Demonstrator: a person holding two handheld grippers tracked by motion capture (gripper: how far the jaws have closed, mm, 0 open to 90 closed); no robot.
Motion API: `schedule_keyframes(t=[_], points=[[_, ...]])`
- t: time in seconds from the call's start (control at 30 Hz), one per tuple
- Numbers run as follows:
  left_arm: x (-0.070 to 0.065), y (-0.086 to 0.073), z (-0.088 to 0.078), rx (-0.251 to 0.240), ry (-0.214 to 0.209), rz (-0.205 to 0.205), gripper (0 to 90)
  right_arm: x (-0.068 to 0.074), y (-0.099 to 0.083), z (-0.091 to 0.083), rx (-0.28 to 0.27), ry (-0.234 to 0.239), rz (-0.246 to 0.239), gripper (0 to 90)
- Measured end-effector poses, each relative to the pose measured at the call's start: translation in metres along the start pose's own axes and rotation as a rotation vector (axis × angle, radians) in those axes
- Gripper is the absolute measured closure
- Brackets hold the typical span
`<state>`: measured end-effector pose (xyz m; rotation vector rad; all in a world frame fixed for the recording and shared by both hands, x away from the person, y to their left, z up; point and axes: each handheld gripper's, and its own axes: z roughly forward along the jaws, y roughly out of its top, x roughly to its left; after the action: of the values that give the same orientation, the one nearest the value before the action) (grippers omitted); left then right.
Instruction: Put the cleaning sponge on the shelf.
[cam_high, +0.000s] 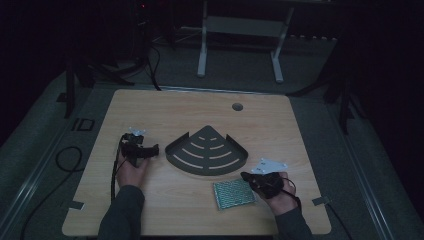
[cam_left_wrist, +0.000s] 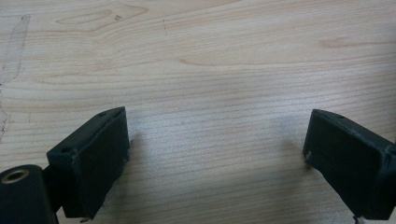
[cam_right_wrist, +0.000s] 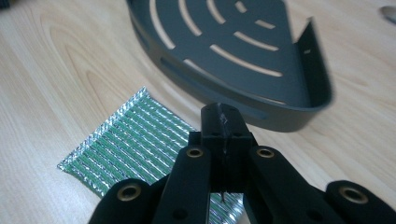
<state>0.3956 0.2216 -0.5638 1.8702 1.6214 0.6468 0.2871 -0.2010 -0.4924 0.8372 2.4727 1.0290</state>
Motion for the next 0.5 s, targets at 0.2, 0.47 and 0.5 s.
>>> schedule_keyframes(t=[0.2,0.47,0.5], points=[[0.0,0.0,0.0,0.0,0.001,-0.002,7.3,0.005,-0.002,0.02,0.056,0.015,-0.018,89.9],[0.0,0.0,0.0,-0.001,0.002,-0.002,7.3,0.005,-0.017,0.034,0.098,0.028,0.019,89.9],[0.0,0.0,0.0,-0.001,0.002,-0.002,7.3,0.006,-0.019,0.034,0.104,0.026,0.022,90.0]])
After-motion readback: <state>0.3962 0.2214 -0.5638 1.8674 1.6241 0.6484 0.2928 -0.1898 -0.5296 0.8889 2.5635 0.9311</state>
